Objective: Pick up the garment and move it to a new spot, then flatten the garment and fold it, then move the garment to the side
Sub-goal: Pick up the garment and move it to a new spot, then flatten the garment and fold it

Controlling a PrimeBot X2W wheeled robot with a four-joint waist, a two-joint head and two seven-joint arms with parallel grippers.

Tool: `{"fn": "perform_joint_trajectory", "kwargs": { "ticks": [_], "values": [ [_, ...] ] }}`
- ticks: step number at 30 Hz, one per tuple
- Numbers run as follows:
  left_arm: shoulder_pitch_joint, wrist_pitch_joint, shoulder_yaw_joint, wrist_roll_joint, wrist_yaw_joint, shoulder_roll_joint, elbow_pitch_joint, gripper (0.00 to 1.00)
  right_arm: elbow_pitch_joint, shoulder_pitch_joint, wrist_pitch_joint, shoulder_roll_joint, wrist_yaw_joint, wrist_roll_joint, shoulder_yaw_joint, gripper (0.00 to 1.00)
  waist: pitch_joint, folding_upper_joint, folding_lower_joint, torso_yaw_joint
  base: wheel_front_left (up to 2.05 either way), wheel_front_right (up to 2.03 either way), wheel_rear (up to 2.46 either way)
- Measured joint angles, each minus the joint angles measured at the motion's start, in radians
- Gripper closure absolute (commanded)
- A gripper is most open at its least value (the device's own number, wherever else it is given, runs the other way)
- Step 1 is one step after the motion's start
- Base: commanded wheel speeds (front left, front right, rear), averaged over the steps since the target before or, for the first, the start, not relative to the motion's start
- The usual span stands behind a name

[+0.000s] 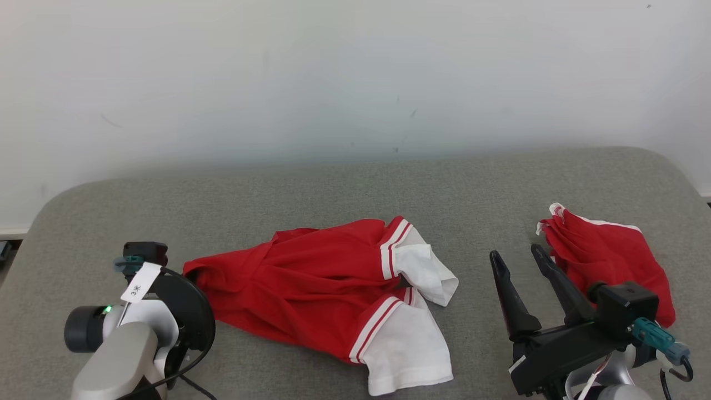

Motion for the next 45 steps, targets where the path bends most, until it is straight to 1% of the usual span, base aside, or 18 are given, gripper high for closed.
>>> {"fn": "perform_joint_trajectory", "kwargs": {
  "ticks": [4,7,12,16,21,25,26,30,33,41,45],
  "values": [
    [-0.007,-0.001,0.004,-0.001,0.004,-0.006,0.0,0.0,0.001,-0.004,0.0,-0.001,0.0,0.0,-0.004,0.0,0.004,0.0,0.0,-0.01,0.0,0.0,0.0],
    [-0.021,-0.002,0.012,-0.007,0.019,-0.009,0.004,0.0,0.002,-0.004,0.0,-0.002,0.0,0.0,-0.011,0.0,0.008,0.0,0.0,-0.016,0.0,0.0,0.0],
    [-0.021,-0.03,0.04,-0.016,0.044,0.007,0.007,0.0,0.001,0.002,-0.002,-0.005,-0.002,0.0,-0.032,0.0,0.008,0.0,0.0,-0.014,0.0,0.0,0.0],
    [-0.02,-0.074,0.04,-0.016,0.043,0.015,-0.014,0.0,0.001,0.006,-0.007,-0.01,-0.01,0.001,-0.05,0.0,0.005,0.0,0.0,0.002,0.0,0.0,0.0],
    [-0.013,-0.148,0.043,-0.016,0.033,0.019,-0.075,0.0,0.002,0.027,-0.012,-0.011,-0.018,0.007,-0.066,0.0,-0.002,0.0,0.0,0.029,0.0,0.0,0.0],
    [0.021,-0.175,0.029,-0.015,0.024,0.02,-0.112,0.0,0.004,0.032,-0.016,-0.01,-0.018,0.007,-0.065,0.0,-0.01,0.0,0.0,0.052,0.0,0.0,0.0],
    [0.032,-0.178,0.022,-0.015,0.015,0.022,-0.115,0.0,0.003,0.035,-0.016,-0.01,-0.018,0.007,-0.064,0.0,-0.012,0.0,0.0,0.057,0.0,0.0,0.0],
    [0.051,-0.177,0.004,-0.005,0.003,0.034,-0.131,0.0,0.004,0.042,-0.016,-0.005,-0.018,0.008,-0.049,0.0,-0.02,0.0,0.0,0.07,0.0,0.0,0.0],
    [0.07,-0.165,-0.002,-0.005,-0.006,0.033,-0.146,0.0,0.004,0.042,-0.014,-0.001,-0.018,0.008,-0.033,0.0,-0.022,0.0,-0.0001,0.067,0.0,0.0,0.0],
    [0.087,-0.088,-0.013,-0.017,-0.027,0.013,-0.167,0.0,0.003,0.041,-0.008,-0.001,-0.017,0.008,-0.02,0.0,-0.012,0.0,0.0,0.029,0.0,0.0,0.0],
    [0.078,-0.03,-0.017,-0.036,-0.028,0.012,-0.167,0.0,0.003,0.039,0.0,-0.001,-0.009,0.008,-0.004,0.0,-0.004,0.0,0.0,0.0,0.0,0.0,0.0]
  ]
}}
